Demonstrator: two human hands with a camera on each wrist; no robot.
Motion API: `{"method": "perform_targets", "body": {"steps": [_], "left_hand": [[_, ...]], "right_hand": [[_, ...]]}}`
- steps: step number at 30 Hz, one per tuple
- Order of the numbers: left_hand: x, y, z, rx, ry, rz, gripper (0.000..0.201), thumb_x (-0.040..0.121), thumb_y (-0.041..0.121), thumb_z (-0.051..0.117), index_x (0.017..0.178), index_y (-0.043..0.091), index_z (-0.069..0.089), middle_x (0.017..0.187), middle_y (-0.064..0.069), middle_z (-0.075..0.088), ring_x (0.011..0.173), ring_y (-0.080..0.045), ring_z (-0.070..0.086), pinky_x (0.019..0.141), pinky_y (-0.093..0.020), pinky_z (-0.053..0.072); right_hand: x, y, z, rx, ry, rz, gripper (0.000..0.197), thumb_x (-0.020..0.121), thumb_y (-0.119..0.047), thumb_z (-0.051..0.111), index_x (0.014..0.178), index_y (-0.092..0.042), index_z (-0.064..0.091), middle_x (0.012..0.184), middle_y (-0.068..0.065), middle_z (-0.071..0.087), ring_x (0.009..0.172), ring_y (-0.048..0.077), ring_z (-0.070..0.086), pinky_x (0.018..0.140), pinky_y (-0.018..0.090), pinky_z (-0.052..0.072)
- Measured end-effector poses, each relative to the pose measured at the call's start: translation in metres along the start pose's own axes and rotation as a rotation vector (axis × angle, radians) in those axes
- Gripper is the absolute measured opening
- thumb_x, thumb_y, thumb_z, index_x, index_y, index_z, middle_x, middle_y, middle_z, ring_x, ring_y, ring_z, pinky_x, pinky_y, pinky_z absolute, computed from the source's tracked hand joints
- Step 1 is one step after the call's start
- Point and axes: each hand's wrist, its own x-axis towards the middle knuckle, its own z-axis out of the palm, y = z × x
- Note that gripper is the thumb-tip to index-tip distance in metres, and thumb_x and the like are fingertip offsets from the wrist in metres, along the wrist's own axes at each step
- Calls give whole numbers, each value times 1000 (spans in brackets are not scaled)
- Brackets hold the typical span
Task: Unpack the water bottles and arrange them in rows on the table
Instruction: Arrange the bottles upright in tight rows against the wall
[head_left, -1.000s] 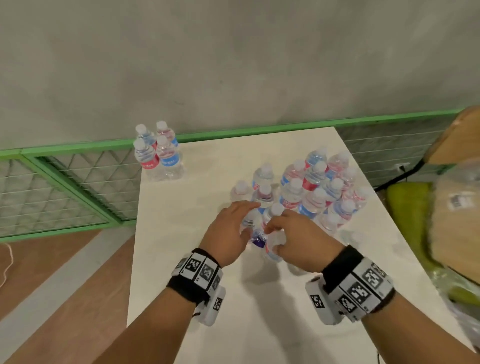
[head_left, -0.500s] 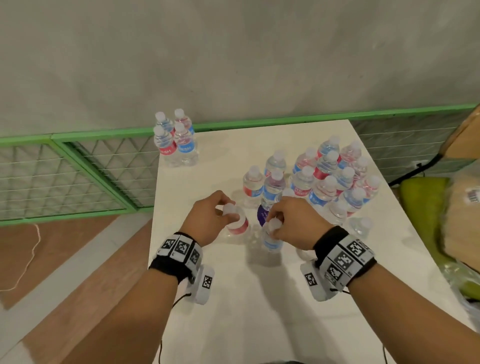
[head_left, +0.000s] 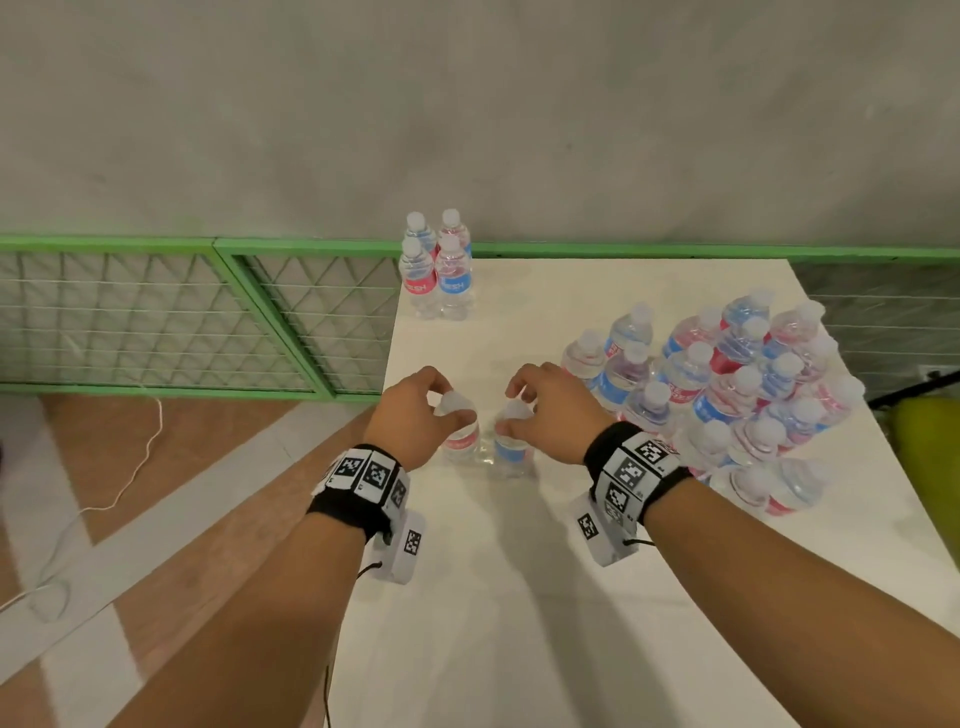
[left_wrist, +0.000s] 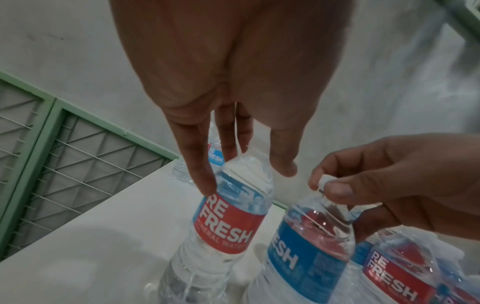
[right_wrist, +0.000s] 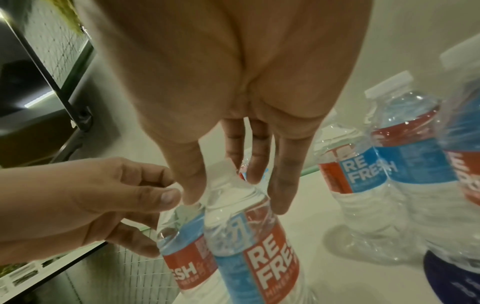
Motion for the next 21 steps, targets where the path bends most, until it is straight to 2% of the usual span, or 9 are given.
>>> {"method": "perform_targets", "body": {"steps": [3, 5, 8, 11, 13, 16, 19, 21], "left_hand": [[-1, -5, -2, -32, -33, 50, 41, 76, 35, 79, 110, 30, 57, 115, 14, 60, 92, -12, 64, 79, -30, 53], [-3, -6, -2, -47, -33, 72, 38, 76, 29, 79, 108, 31, 58, 114, 15, 61, 93, -11, 64, 80, -28, 52], [-2, -6, 1, -58, -17, 82, 29, 79, 22, 77, 102, 29, 61, 106, 12, 67, 92, -12, 66, 78, -26, 51], [1, -7, 2, -65, 5, 72, 28, 80, 22, 76, 101, 32, 61, 102, 12, 68, 92, -13, 65, 80, -28, 53], [3, -9, 2, -76, -2, 71, 30, 78, 23, 77, 102, 32, 61, 103, 12, 68, 92, -13, 65, 81, -29, 53], [2, -12, 1, -101, -67, 71, 42, 74, 20, 80, 109, 32, 59, 113, 11, 63, 97, -12, 64, 83, -28, 52], [-2, -19, 2, -145, -122, 73, 50, 76, 16, 79, 117, 34, 57, 117, 11, 60, 98, -12, 64, 77, -16, 47], [-2, -23, 4, -175, -99, 65, 52, 77, 13, 78, 117, 37, 57, 117, 12, 61, 95, -10, 65, 75, -14, 47]], "right_hand": [[-1, 0, -3, -64, -40, -23, 52, 68, -42, 79, 113, -32, 55, 105, -3, 47, 89, 15, 52, 79, 30, 45], [-1, 1, -2, -107, -48, -26, 46, 70, -41, 79, 109, -31, 59, 101, -1, 50, 87, 17, 55, 76, 30, 45], [1, 1, -1, -73, -38, -58, 33, 77, -22, 75, 107, -27, 65, 100, -1, 58, 84, 17, 56, 74, 27, 43], [5, -1, 1, -69, -45, -92, 39, 80, -8, 66, 115, -27, 66, 106, -3, 61, 90, 15, 56, 80, 28, 46], [8, -1, 2, -81, -48, -75, 44, 78, -9, 64, 118, -29, 63, 109, -1, 59, 96, 18, 58, 84, 29, 47], [9, 3, 3, -112, -61, -51, 50, 76, -21, 70, 122, -34, 58, 110, 0, 54, 96, 19, 55, 81, 25, 39], [7, 6, 6, -80, -50, -57, 51, 74, -22, 77, 121, -33, 59, 103, 0, 52, 91, 18, 52, 78, 24, 35], [10, 6, 8, -68, -32, -68, 48, 76, -19, 77, 120, -31, 60, 100, -1, 53, 88, 17, 51, 76, 24, 34]]}}
